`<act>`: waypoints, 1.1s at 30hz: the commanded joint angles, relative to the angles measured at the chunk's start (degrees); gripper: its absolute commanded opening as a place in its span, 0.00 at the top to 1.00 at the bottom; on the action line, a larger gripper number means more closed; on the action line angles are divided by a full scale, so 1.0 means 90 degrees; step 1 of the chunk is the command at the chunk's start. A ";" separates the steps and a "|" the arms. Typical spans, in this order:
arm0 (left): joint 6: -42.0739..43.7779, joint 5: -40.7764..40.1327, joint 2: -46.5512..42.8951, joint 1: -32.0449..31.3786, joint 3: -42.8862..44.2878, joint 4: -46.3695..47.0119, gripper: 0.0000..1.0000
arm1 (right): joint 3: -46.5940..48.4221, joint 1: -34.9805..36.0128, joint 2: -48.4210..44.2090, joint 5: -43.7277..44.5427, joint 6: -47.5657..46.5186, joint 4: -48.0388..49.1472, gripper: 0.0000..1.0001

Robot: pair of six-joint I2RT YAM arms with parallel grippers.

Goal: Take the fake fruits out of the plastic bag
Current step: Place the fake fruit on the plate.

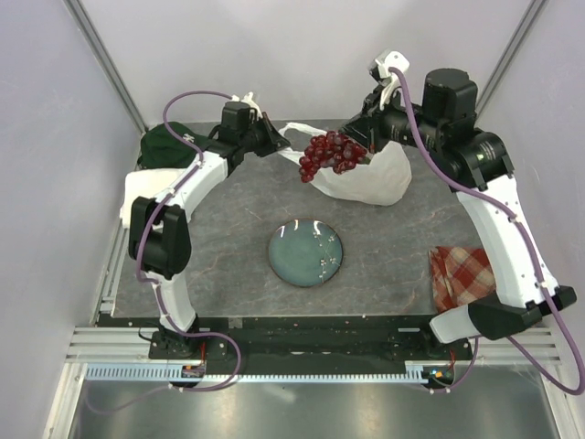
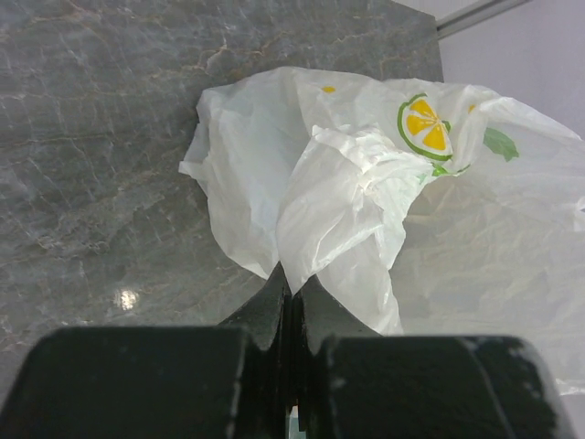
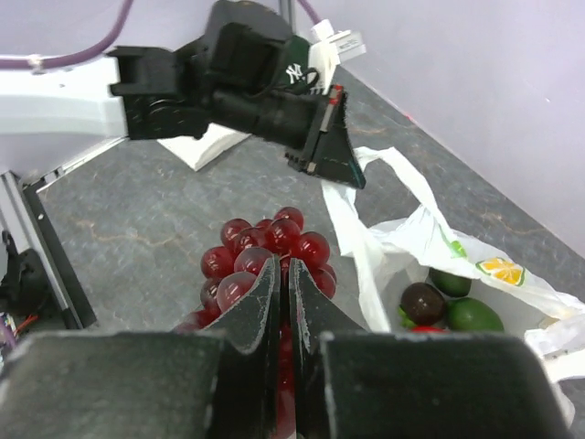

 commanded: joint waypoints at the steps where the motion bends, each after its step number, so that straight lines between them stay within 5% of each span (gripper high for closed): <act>1: 0.0487 -0.0047 0.0080 0.0075 0.0333 0.0249 0.98 | -0.0091 0.0205 -0.0313 -0.0117 -0.0340 -0.0199 1.00; 8: 0.0741 0.0109 0.0060 0.0134 0.0450 0.0298 0.98 | -0.1211 0.0947 -0.0586 -0.0147 -0.0906 -0.0161 1.00; 16: 0.0936 0.0198 -0.0301 0.0163 0.0363 0.0298 0.98 | -0.3106 0.1553 -0.0812 0.0361 -0.1755 0.1196 1.00; 33: 0.0985 0.0148 -0.0399 0.0290 0.0324 0.0250 0.98 | -0.4582 0.2383 -0.0333 0.1063 -0.2791 0.3012 1.00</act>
